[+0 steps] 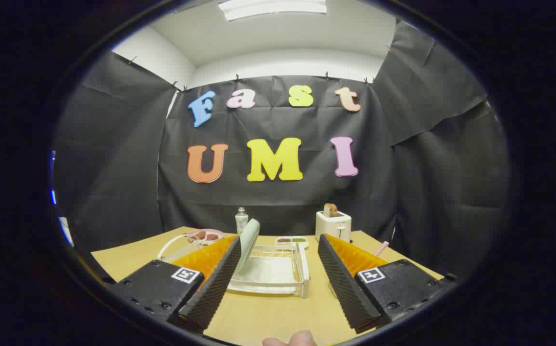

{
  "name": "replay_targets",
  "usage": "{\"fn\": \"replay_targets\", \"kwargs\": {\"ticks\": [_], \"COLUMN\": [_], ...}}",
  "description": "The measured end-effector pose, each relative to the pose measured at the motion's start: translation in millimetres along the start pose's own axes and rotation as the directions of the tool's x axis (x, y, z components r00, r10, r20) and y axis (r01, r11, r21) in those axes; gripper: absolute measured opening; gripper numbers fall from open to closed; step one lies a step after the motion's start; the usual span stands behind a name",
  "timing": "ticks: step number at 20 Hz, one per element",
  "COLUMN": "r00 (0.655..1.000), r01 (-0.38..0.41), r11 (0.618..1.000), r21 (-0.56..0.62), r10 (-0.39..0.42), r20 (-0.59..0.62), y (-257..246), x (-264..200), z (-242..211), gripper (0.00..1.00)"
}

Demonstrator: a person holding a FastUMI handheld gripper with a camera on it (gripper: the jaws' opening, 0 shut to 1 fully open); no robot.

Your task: Take the plate from the dish rack, then take the spoon from the basket and place it into the plate.

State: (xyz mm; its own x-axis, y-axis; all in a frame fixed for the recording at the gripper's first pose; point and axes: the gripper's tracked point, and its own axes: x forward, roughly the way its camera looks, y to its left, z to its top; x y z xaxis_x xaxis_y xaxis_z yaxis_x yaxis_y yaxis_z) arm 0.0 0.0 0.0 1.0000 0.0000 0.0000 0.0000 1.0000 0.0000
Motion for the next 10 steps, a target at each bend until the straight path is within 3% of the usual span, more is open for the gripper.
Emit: {"fn": "replay_targets", "kwargs": {"ticks": [10], "r00": [1.000], "r01": [0.009], "r11": [1.000], "r21": [-0.017], "r10": [-0.009], "r20": [-0.008], "y": [7.0], "x": [-4.6], "z": [-0.2], "gripper": [1.00]}}
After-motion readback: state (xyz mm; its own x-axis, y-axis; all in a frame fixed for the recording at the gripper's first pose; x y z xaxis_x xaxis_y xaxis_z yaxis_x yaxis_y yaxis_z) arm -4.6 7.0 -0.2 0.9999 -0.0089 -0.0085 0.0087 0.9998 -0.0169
